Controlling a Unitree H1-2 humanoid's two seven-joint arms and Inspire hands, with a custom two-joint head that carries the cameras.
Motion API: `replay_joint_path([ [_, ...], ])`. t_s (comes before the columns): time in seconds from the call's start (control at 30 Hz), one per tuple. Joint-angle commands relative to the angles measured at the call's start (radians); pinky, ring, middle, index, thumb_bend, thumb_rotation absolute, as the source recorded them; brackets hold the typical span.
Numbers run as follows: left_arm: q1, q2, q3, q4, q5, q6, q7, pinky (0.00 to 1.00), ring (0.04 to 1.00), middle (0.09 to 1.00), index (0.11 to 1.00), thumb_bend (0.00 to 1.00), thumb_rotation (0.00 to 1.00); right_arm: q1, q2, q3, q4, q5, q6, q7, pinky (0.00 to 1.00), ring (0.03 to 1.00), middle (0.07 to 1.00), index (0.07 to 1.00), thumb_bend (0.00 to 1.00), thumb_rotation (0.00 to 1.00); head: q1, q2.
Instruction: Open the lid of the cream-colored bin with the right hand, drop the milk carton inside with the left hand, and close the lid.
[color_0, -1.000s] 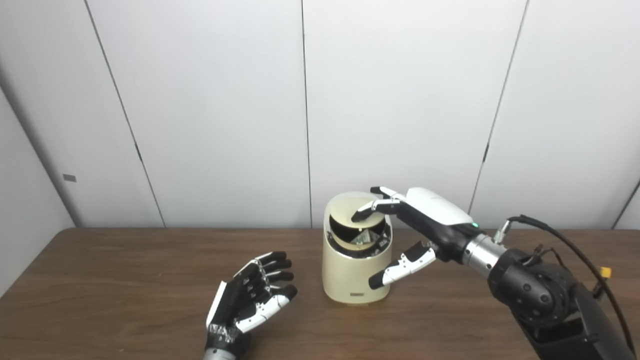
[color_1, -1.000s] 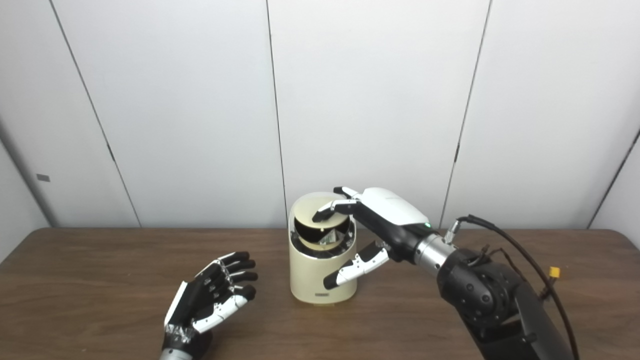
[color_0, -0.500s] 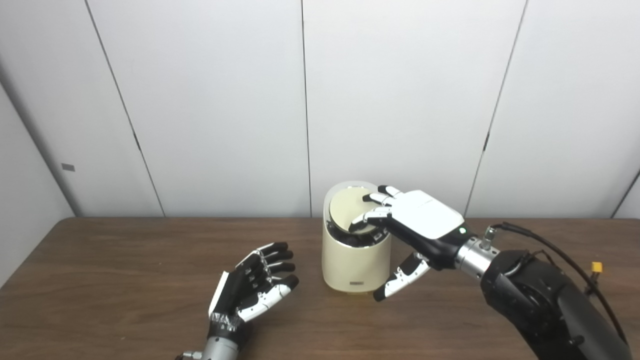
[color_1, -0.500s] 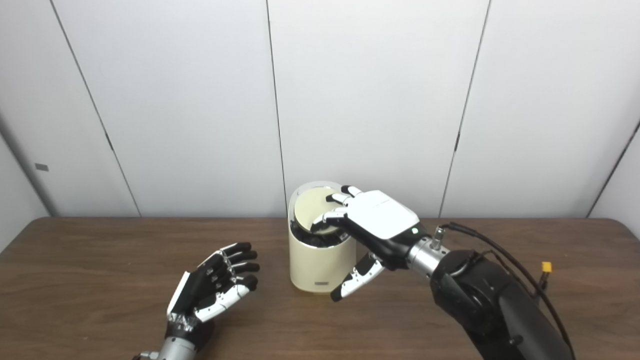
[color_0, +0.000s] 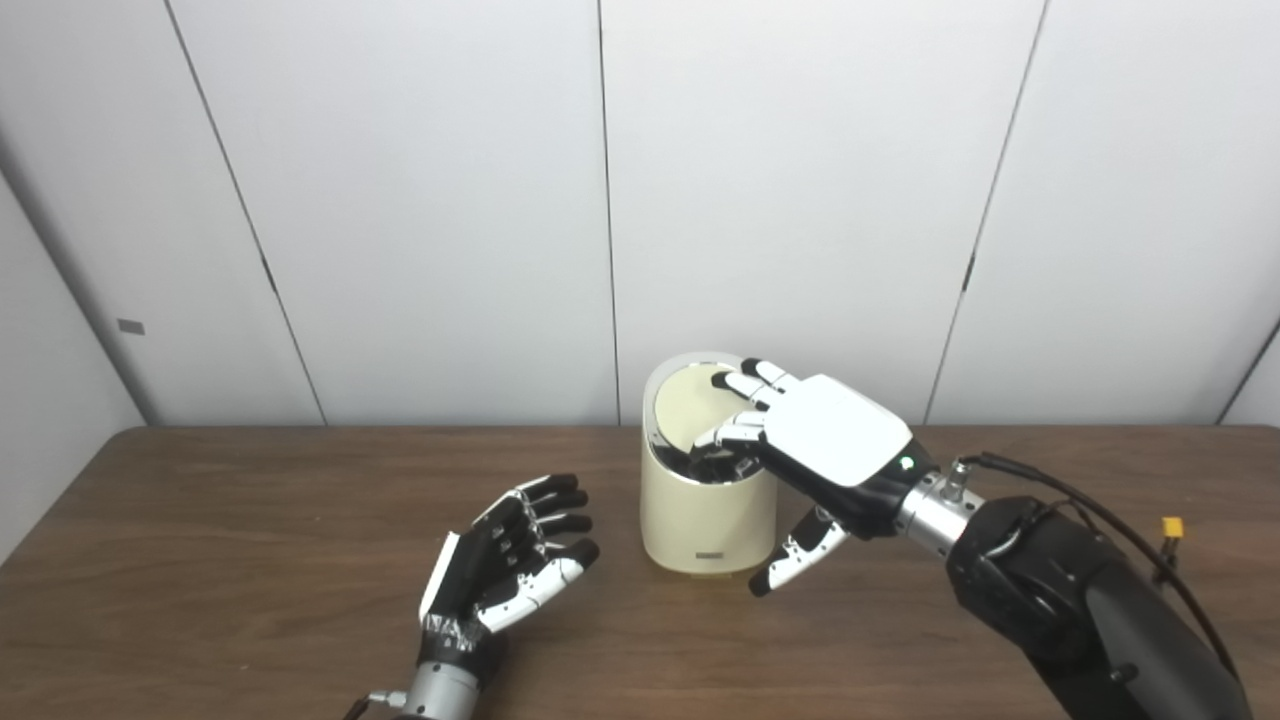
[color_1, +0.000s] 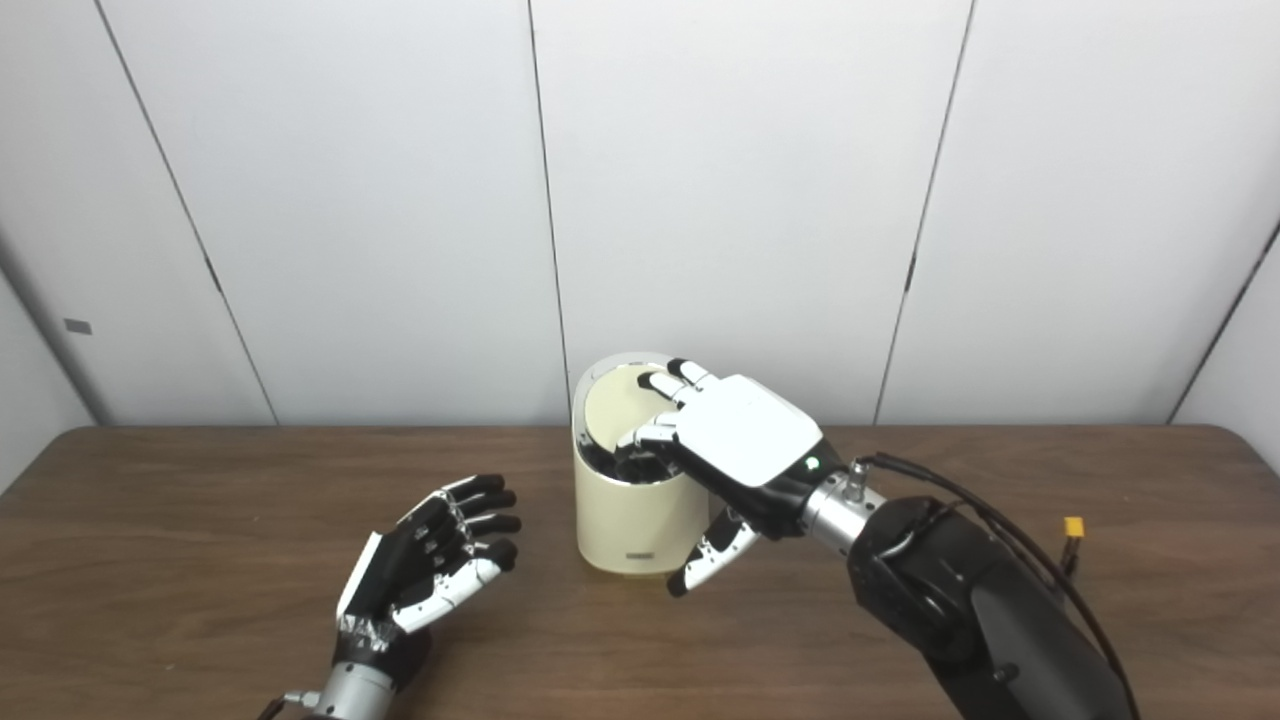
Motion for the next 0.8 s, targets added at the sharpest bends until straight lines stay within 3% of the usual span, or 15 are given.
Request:
replay_joint_path([
  [0.0,-0.028,-0.002,-0.004,-0.041,-0.002,-0.017,-0.002,0.51,0.676,0.733,0.758,0.70,0.15,-0.029,-0.014,0.025,0.006,-0.076,0.021,0.070,1.00,0.987,0.754,0.764,0.88,0.44,0.002,-0.001],
  [0.1,-0.027,-0.002,-0.006,-0.043,0.000,-0.015,-0.002,0.52,0.676,0.730,0.757,0.70,0.15,-0.030,-0.012,0.031,-0.009,-0.086,0.051,0.141,1.00,0.999,0.770,0.776,0.88,0.48,0.002,-0.001],
  [0.2,-0.028,-0.001,-0.006,-0.041,-0.003,-0.018,-0.005,0.52,0.679,0.732,0.756,0.69,0.14,-0.019,-0.003,0.012,-0.016,-0.056,0.066,0.161,1.00,0.983,0.760,0.764,0.90,0.48,0.005,0.000],
  [0.43,-0.029,0.003,-0.006,-0.037,0.002,-0.018,-0.004,0.52,0.678,0.733,0.756,0.69,0.14,0.001,0.029,-0.073,-0.028,0.088,0.093,0.116,1.00,0.948,0.760,0.761,0.88,0.47,0.001,-0.003],
  [0.77,-0.030,0.001,-0.006,-0.032,-0.010,-0.018,-0.011,0.51,0.676,0.732,0.755,0.69,0.13,0.041,0.090,-0.180,-0.077,0.150,0.154,0.032,1.00,0.991,0.788,0.803,0.78,0.48,0.001,-0.009],
])
